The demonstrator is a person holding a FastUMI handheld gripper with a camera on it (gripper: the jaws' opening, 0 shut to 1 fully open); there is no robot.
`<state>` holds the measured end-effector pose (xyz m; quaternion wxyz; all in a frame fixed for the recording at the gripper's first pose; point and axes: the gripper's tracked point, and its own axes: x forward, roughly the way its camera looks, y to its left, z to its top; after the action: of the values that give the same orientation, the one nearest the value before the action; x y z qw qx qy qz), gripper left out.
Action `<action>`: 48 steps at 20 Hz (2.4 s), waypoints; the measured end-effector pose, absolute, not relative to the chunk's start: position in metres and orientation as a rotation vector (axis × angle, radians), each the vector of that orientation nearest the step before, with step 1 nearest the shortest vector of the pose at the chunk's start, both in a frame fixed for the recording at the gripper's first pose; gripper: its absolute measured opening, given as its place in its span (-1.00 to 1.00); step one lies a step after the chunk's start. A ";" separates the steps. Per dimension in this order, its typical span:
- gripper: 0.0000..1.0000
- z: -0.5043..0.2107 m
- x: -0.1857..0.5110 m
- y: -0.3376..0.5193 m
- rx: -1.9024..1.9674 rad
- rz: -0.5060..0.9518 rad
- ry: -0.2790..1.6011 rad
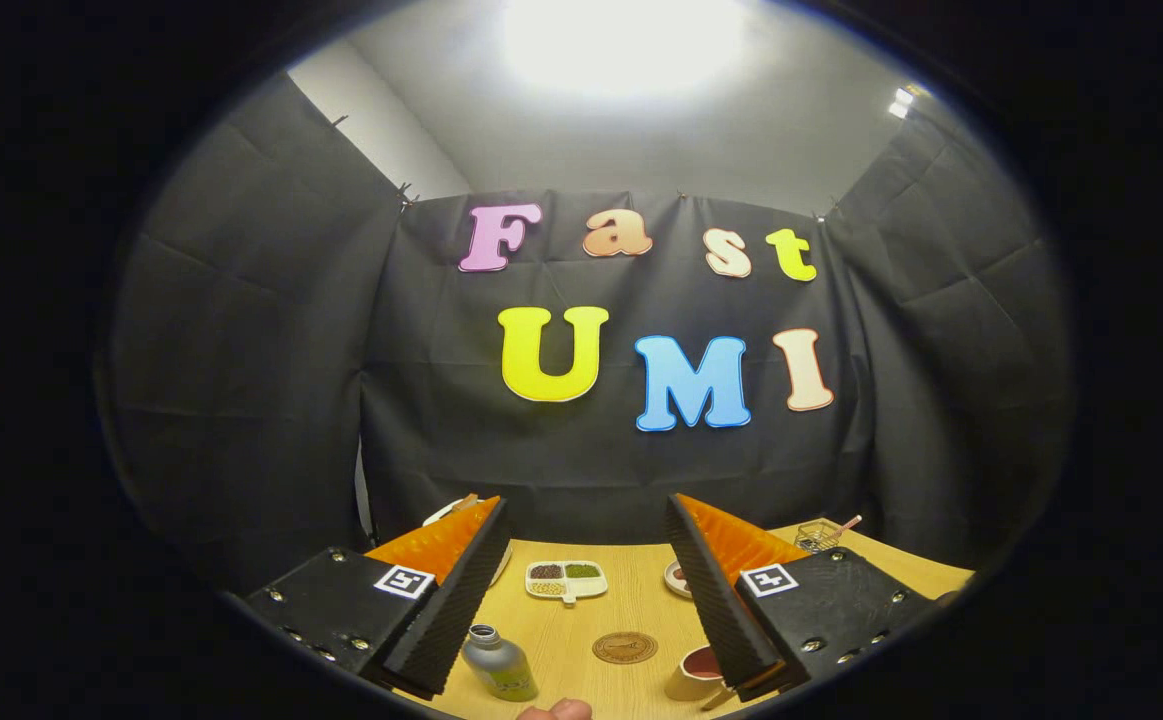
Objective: Take the bottle from table, then pour the juice into the cup, finally place the bottle on the coaster
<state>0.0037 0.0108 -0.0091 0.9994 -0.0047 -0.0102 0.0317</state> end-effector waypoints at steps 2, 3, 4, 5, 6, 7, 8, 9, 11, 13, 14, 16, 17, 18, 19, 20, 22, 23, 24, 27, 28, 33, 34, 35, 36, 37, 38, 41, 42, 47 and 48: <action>0.92 -0.013 0.003 0.014 -0.006 0.065 -0.016; 0.92 -0.015 0.004 0.015 -0.010 0.064 -0.017; 0.91 -0.019 0.005 0.017 -0.013 0.064 -0.015; 0.92 -0.024 0.006 0.021 -0.011 0.071 -0.011; 0.92 -0.028 0.007 0.022 -0.015 0.069 -0.007; 0.92 -0.031 0.007 0.024 -0.030 0.066 -0.010; 0.92 -0.033 0.008 0.028 -0.042 0.073 -0.013; 0.91 -0.040 0.010 0.033 -0.043 0.078 -0.005; 0.92 -0.058 0.013 0.042 -0.023 0.096 0.021; 0.92 -0.070 0.014 0.054 0.004 0.119 0.041; 0.92 -0.076 0.013 0.057 0.006 0.124 0.049; 0.92 -0.090 0.014 0.062 -0.012 0.122 0.069; 0.92 -0.098 0.014 0.065 -0.019 0.122 0.079; 0.92 -0.107 0.015 0.068 -0.023 0.120 0.092; 0.92 -0.114 0.017 0.071 -0.025 0.117 0.104; 0.92 -0.122 0.018 0.075 -0.022 0.120 0.116; 0.92 -0.138 0.019 0.081 -0.021 0.124 0.141; 0.92 -0.144 0.020 0.085 -0.017 0.126 0.148; 0.92 -0.149 0.023 0.087 -0.014 0.125 0.154; 0.92 -0.172 0.028 0.090 -0.009 0.110 0.181; 0.92 -0.180 0.028 0.091 -0.010 0.105 0.193; 0.92 -0.214 0.029 0.092 -0.006 0.081 0.247; 0.92 -0.221 0.029 0.092 -0.003 0.075 0.259; 0.92 -0.226 0.028 0.091 0.001 0.072 0.271; 0.92 -0.234 0.028 0.092 0.005 0.065 0.283; 0.92 -0.239 0.027 0.092 0.009 0.062 0.296; 0.92 -0.245 0.028 0.093 0.012 0.057 0.310; 0.92 -0.260 0.027 0.098 0.016 0.054 0.341; 0.92 -0.265 0.027 0.099 0.016 0.054 0.349; 0.92 -0.287 0.023 0.100 0.019 0.051 0.413; 0.92 -0.291 0.022 0.100 0.023 0.047 0.421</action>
<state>0.0216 0.0997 -0.2905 0.9776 0.0114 0.2090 0.0235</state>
